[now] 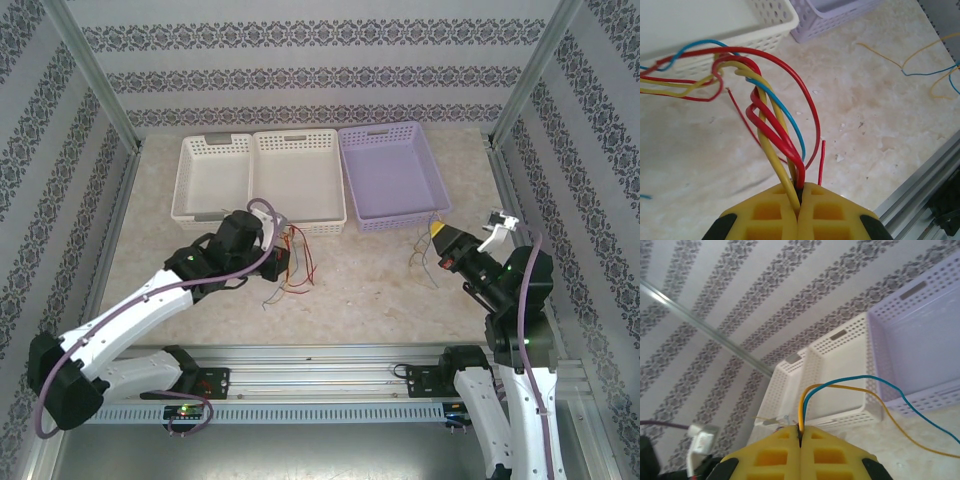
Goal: Untangle the cables
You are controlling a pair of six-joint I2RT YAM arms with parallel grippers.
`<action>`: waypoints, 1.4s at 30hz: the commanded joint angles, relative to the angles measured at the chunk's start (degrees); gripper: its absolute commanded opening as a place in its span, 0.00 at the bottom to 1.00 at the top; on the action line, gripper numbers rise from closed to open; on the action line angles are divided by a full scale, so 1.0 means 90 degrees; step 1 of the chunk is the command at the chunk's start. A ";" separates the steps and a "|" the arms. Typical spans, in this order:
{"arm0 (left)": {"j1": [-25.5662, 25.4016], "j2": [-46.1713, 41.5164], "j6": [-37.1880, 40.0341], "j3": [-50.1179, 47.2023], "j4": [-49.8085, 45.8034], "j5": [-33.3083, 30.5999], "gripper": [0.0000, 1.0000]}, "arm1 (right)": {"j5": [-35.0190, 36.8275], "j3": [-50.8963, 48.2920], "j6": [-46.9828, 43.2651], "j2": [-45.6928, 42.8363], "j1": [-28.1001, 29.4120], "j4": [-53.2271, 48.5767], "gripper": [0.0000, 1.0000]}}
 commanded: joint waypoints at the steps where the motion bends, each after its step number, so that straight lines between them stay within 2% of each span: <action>1: -0.0196 0.0244 -0.0420 -0.0184 0.0958 -0.0063 0.00 | -0.0722 0.0181 0.0239 0.0110 -0.0012 0.0547 0.00; 9: -0.0494 0.1327 -0.0815 -0.0336 0.2101 -0.0023 0.00 | -0.1298 0.0007 0.0468 0.0417 0.0476 0.1161 0.00; 14: -0.0560 0.2012 -0.0884 -0.0110 0.2585 0.0093 0.13 | -0.0956 0.0052 0.0149 0.0660 0.1212 0.1028 0.00; 16: -0.0559 0.2068 -0.0861 -0.0022 0.2742 0.0176 0.21 | -0.0769 0.0074 -0.0002 0.0705 0.1449 0.0965 0.00; 17: -0.0559 0.2047 -0.0821 -0.0002 0.2844 0.0231 0.28 | -0.0687 0.0083 -0.0054 0.0728 0.1548 0.0951 0.00; 20: -0.0559 0.1795 -0.0622 -0.0005 0.3144 0.0365 0.59 | -0.0634 0.0077 -0.0185 0.0783 0.1694 0.0930 0.00; 24: -0.0549 0.1461 -0.0314 -0.0061 0.3552 0.0556 0.78 | -0.0641 0.0011 -0.0201 0.0871 0.1728 0.1011 0.00; 31: -0.0520 0.1196 -0.0195 -0.0056 0.4033 0.1015 0.83 | -0.0727 -0.0033 -0.0172 0.0944 0.1766 0.1141 0.00; 36: -0.0520 0.1347 -0.0584 -0.0133 0.4880 0.1865 0.84 | -0.0843 -0.0053 -0.0131 0.0986 0.1820 0.1194 0.00; 42: -0.0522 0.1577 -0.1019 -0.0178 0.5693 0.2436 0.84 | -0.0918 -0.0118 -0.0093 0.1022 0.1922 0.1247 0.00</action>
